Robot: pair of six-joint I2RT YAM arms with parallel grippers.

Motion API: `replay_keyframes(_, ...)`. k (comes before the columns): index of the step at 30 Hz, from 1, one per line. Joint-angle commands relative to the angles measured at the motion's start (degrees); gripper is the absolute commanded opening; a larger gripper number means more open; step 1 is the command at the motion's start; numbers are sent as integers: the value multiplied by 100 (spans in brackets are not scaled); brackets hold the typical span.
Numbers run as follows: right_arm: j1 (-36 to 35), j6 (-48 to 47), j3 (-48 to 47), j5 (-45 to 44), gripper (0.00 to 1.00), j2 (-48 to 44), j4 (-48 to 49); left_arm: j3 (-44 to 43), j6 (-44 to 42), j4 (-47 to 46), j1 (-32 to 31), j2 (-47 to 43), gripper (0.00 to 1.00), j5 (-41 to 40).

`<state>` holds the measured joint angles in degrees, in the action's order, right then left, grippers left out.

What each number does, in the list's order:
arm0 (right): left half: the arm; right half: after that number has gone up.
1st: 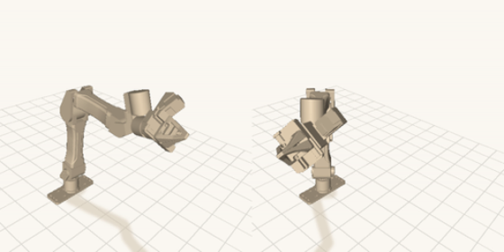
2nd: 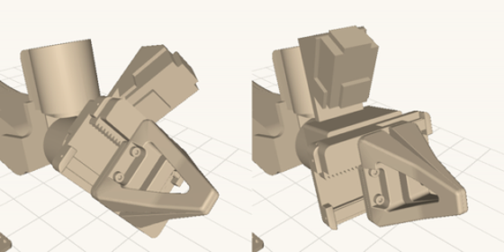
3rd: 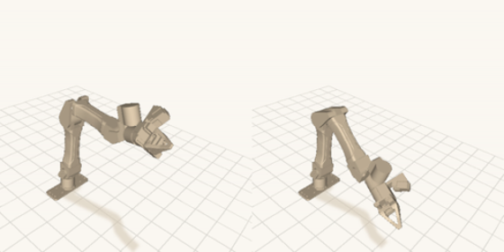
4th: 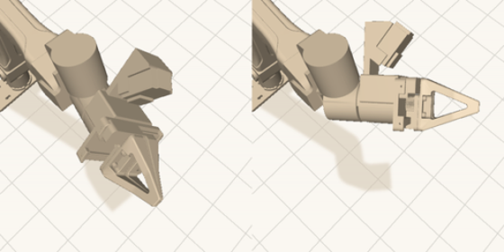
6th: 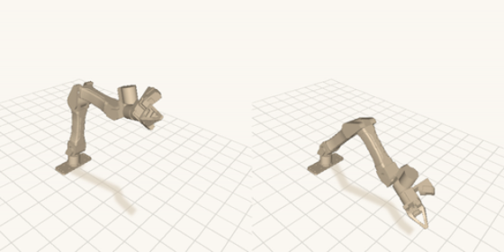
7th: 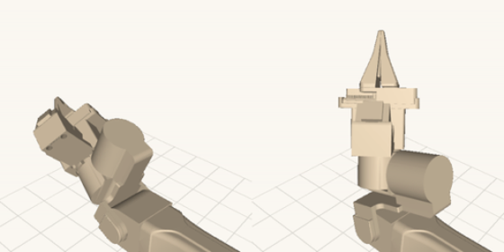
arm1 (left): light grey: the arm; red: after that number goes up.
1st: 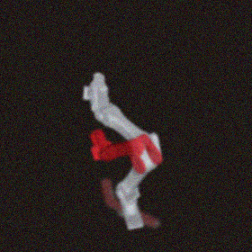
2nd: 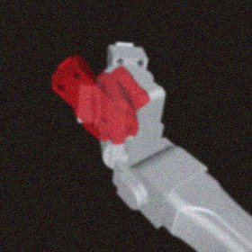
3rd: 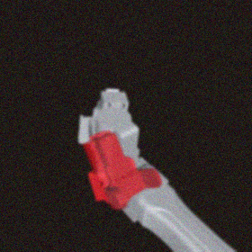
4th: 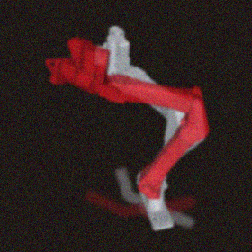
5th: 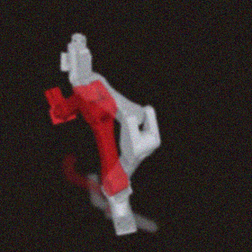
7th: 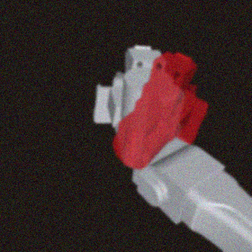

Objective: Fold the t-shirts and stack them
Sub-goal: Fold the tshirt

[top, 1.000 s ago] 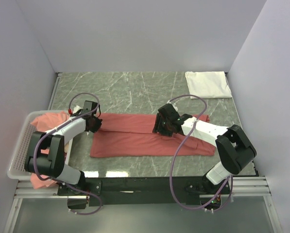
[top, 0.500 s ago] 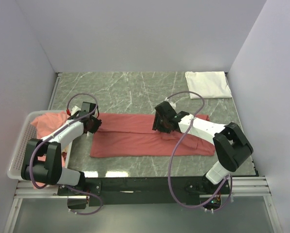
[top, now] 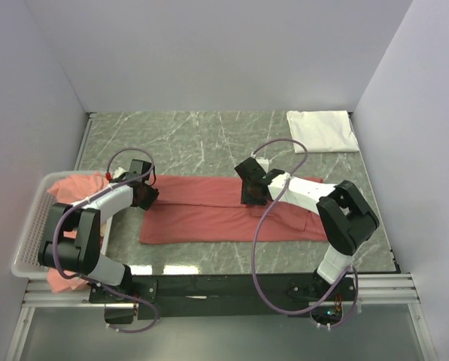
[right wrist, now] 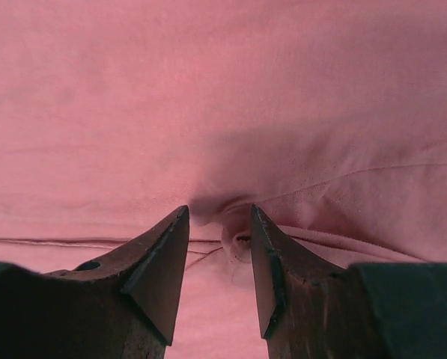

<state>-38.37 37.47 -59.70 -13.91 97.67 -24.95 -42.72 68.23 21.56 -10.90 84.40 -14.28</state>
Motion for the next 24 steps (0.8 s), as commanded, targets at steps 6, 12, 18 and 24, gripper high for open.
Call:
replay_keyframes(6,-74,-249,-253,-68,47,156,-19,9,33,-179,26,59,34,-118)
replay_keyframes(12,-74,-258,-200,-120,54,218,-10,53,50,24,26,-221,39,-268)
replay_keyframes(18,-74,-214,-165,-77,53,218,69,97,59,111,35,-310,43,-382)
replay_keyframes(24,-74,-179,-112,3,51,174,122,44,68,85,35,-47,40,-382)
